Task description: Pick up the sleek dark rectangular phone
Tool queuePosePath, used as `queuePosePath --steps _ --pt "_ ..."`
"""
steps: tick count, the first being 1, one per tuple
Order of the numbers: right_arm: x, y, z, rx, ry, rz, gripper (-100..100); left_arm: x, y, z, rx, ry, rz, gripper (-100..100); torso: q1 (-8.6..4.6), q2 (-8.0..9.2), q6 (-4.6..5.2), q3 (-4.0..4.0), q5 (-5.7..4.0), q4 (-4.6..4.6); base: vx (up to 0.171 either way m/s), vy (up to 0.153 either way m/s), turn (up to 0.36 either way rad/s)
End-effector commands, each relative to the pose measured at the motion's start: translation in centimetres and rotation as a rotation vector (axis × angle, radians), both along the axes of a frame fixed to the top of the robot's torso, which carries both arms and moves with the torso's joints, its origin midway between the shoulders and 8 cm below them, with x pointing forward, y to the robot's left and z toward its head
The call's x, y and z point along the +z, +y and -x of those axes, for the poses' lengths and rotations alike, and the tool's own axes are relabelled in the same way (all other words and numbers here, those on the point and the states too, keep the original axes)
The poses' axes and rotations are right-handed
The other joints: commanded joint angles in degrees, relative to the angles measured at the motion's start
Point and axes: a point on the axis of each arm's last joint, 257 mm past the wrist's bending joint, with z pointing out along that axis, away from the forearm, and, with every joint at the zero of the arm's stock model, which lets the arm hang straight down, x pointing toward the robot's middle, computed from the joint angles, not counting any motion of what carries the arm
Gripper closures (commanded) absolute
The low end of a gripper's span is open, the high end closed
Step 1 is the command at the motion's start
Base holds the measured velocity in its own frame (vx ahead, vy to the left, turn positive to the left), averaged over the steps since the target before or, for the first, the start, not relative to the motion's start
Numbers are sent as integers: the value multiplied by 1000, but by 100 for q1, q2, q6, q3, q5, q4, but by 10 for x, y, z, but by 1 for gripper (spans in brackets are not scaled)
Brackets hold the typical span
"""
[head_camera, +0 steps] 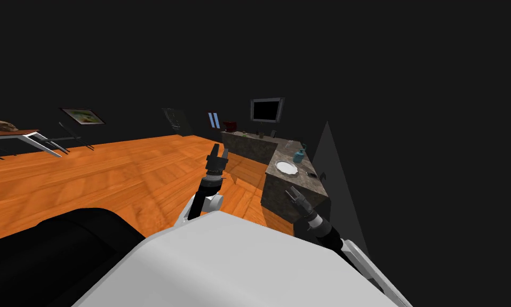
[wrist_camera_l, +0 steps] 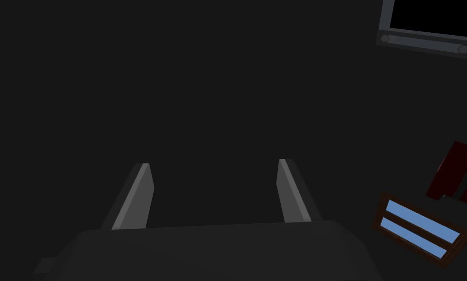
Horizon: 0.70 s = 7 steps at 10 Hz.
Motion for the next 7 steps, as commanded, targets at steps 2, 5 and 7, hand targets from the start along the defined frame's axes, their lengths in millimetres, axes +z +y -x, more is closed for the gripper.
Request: queuePosePath --steps 2,5,7 --pt "-36 -10 9 34 23 128 -100 0 0 0 0 0 0 0 -1 -3 -3 -2 0 -1 -56 30 144" --pt "-79 -28 26 111 34 316 -100 0 0 0 0 0 0 0 -1 -4 1 -2 0 -1 -62 42 154" --pt "-116 -55 36 129 82 421 -100 0 0 0 0 0 0 0 -3 -6 1 -3 -1 -1 -56 29 163"
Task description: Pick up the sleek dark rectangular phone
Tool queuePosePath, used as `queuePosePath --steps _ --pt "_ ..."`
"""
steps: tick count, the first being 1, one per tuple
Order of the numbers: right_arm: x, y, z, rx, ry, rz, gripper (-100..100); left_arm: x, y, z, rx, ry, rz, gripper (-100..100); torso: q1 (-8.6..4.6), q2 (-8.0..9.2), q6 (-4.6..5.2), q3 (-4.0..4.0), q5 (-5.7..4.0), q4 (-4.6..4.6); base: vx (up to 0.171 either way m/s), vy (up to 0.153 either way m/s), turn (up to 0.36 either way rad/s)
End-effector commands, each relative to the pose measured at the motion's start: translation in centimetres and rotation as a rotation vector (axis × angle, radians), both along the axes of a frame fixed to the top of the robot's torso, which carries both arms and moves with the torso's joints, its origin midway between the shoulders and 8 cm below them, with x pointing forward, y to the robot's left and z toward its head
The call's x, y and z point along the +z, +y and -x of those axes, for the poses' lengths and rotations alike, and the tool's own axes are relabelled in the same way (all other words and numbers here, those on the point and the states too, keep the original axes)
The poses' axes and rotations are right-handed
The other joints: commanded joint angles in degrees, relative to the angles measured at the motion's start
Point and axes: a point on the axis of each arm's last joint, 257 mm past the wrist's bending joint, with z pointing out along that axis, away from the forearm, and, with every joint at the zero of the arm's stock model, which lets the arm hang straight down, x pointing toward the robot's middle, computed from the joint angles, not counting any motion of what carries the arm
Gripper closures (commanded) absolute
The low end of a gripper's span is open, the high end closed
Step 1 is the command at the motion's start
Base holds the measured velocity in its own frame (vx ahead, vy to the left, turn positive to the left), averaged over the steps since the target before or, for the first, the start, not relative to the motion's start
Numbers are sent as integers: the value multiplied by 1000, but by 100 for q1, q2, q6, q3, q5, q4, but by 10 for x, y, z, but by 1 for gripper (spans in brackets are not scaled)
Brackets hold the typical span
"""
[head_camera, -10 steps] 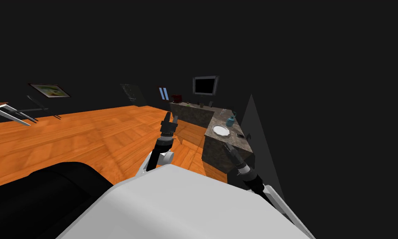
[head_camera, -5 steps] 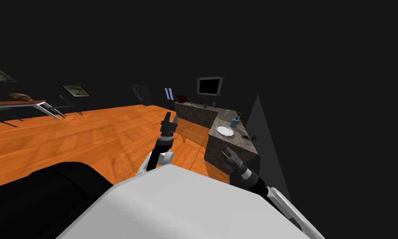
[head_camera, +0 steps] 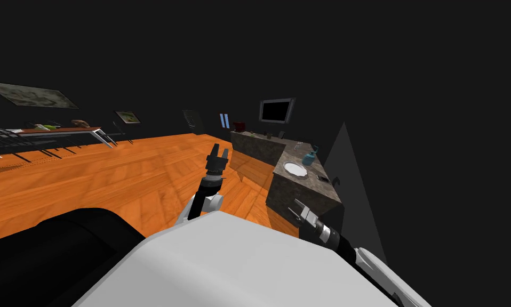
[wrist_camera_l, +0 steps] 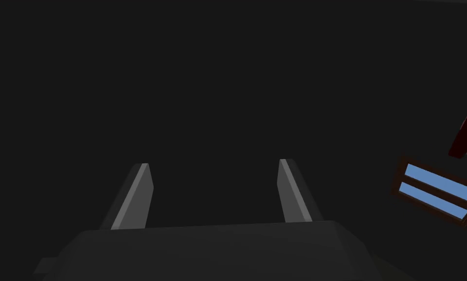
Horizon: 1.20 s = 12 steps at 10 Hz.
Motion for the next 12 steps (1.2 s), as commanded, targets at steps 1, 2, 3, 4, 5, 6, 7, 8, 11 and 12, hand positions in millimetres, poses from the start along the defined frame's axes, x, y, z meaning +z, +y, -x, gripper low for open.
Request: queuePosePath --steps 1,2,3,4,5,6,7,8,11,12 --pt "-15 -12 7 16 20 66 -100 0 0 0 0 0 0 0 0 0 0 0 0 0 -40 22 115" --pt "-34 -27 17 55 34 146 -100 0 0 0 0 0 0 0 -1 -5 3 -2 -1 0 -40 42 253" --pt "-40 -37 19 48 50 167 -100 0 0 0 0 0 0 0 4 -8 -2 -4 0 -1 -30 29 110" --pt "-51 -50 28 97 54 240 -100 0 0 0 0 0 0 0 1 -9 5 -5 1 -2 -27 30 165" --pt "-54 -57 29 93 65 256 -100 0 0 0 0 0 0 0 1 -11 0 -6 0 -2 -22 20 147" --pt "-61 -66 31 78 83 265 -100 0 0 0 0 0 0 0 -2 -14 2 -8 -1 -2 -8 4 11" --pt "-70 -82 40 127 90 341 -100 0 0 0 0 0 0 0 -8 -17 6 -9 -3 -3 -11 20 219" --pt "-80 -99 44 104 120 362 -100 0 0 0 0 0 0 0 -5 -19 -2 -10 -1 -3 -11 16 157" --pt "-92 -131 56 132 154 451 -100 0 0 0 0 0 0 0 -6 -18 0 -10 -1 -3 -8 10 114" --pt "-97 -153 65 171 171 519 -100 0 0 0 0 0 0 0 -7 -20 2 -11 -2 -4 -7 15 226"
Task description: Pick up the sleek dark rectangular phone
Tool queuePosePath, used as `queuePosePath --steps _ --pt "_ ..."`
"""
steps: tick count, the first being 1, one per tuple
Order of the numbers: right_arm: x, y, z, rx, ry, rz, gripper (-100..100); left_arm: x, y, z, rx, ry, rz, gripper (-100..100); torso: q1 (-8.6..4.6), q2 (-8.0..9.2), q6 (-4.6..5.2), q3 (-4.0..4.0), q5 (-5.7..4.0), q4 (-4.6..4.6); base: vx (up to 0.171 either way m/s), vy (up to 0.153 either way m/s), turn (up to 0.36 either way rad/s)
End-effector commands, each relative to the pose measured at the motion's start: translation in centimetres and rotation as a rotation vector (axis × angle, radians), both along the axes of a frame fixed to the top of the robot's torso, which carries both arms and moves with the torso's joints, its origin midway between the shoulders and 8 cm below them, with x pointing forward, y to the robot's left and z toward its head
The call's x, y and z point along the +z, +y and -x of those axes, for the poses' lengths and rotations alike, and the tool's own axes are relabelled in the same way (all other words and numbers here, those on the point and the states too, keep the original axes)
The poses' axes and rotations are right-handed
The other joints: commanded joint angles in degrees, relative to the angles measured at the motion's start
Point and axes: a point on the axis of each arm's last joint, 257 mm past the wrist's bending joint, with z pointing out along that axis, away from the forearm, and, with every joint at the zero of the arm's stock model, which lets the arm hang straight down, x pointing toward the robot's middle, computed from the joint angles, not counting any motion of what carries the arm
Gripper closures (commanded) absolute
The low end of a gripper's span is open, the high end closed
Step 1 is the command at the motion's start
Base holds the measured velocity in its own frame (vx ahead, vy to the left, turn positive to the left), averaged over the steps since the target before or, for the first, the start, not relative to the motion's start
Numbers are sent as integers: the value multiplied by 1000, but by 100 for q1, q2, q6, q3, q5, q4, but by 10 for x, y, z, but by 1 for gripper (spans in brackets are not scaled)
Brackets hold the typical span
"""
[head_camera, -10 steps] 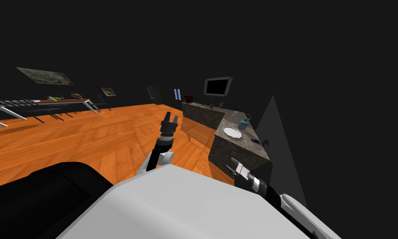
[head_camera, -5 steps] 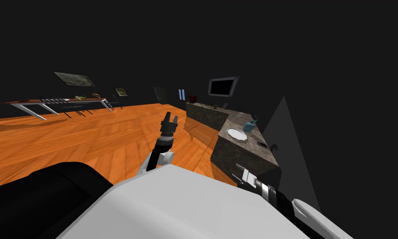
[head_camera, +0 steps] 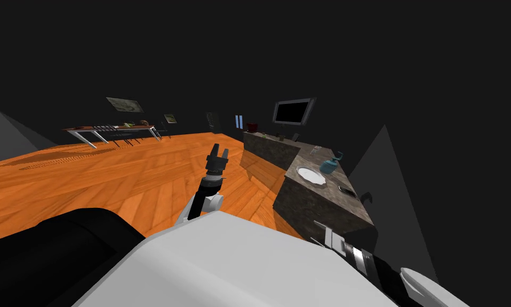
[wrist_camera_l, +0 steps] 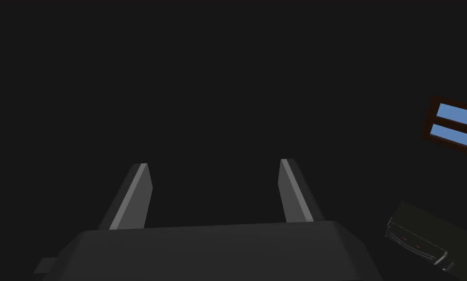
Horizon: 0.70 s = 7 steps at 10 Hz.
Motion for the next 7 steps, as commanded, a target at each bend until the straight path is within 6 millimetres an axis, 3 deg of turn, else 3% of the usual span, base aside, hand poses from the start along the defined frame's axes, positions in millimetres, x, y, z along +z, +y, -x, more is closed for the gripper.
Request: queuePosePath --steps 1,2,4,6,7 --pt "-6 -29 6 -8 35 64 -100 0 0 0 0 0 0 0 0 0 0 0 0 0 -4 9 137" --pt "-12 -56 17 11 67 129 -100 0 0 0 0 0 0 0 -2 -2 1 -1 -1 0 0 13 270" --pt "-9 -90 27 38 98 211 -100 0 0 0 0 0 0 0 -2 -4 3 -2 -1 -1 4 4 192" --pt "-13 -107 34 6 120 231 -100 0 0 0 0 0 0 0 -4 -6 4 -3 -1 -1 5 -3 56" --pt "-9 -134 43 26 150 294 -100 0 0 0 0 0 0 0 -5 -3 6 -2 -3 -1 8 0 259"
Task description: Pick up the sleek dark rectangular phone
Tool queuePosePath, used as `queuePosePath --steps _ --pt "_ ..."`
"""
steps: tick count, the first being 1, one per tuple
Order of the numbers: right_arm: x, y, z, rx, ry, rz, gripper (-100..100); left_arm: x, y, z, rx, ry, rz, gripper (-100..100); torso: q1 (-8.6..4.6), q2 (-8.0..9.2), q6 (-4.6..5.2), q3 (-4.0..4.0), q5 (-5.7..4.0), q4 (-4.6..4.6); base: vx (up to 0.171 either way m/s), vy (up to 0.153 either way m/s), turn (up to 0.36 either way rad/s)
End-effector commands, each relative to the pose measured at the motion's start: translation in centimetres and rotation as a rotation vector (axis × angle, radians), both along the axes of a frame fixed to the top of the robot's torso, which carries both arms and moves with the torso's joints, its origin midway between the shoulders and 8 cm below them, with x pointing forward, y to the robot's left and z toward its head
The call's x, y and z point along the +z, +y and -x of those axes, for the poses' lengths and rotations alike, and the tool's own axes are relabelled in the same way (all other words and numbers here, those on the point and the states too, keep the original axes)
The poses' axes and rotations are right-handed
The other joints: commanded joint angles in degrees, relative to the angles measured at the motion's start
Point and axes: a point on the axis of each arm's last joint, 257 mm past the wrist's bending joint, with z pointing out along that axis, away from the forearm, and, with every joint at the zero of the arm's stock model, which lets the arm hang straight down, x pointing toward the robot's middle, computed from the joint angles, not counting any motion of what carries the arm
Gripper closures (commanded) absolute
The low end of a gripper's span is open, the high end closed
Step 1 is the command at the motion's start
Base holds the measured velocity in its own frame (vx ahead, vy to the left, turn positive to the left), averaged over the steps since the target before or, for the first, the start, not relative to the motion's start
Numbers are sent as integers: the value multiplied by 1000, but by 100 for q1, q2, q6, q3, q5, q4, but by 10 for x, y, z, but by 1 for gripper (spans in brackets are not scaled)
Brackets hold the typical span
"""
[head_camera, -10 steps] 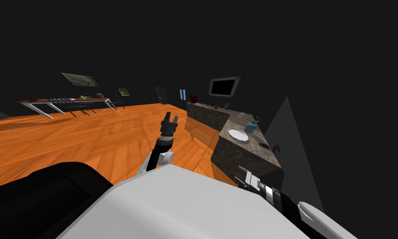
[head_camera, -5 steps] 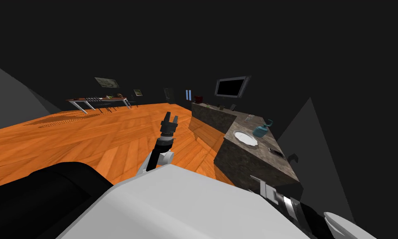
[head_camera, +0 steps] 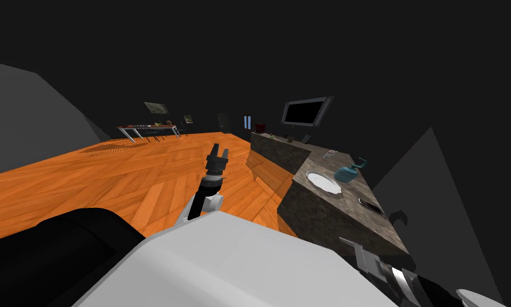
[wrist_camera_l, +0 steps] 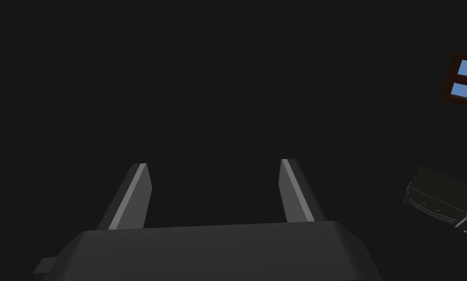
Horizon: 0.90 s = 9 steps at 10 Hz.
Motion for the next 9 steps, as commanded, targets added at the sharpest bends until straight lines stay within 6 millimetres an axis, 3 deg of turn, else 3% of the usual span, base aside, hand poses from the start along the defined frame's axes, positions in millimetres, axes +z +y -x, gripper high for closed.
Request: queuePosePath --steps 1,2,3,6,9 --pt "-1 -21 6 -11 25 42 -100 0 0 0 0 0 0 0 0 0 0 0 0 0 11 -14 142" --pt "-1 -22 7 -13 26 44 -100 0 0 0 0 0 0 0 -3 -1 7 -1 -2 -1 7 -9 -29" --pt "5 -43 14 12 53 93 -100 0 0 0 0 0 0 0 -2 2 9 1 -3 0 15 -7 192" --pt "4 -58 21 -21 68 114 -100 0 0 0 0 0 0 0 -4 -1 10 -1 -4 -1 10 -12 50" --pt "20 -114 46 -33 140 222 -100 0 0 0 0 0 0 0 -10 -6 8 -4 -5 -2 27 -33 214"
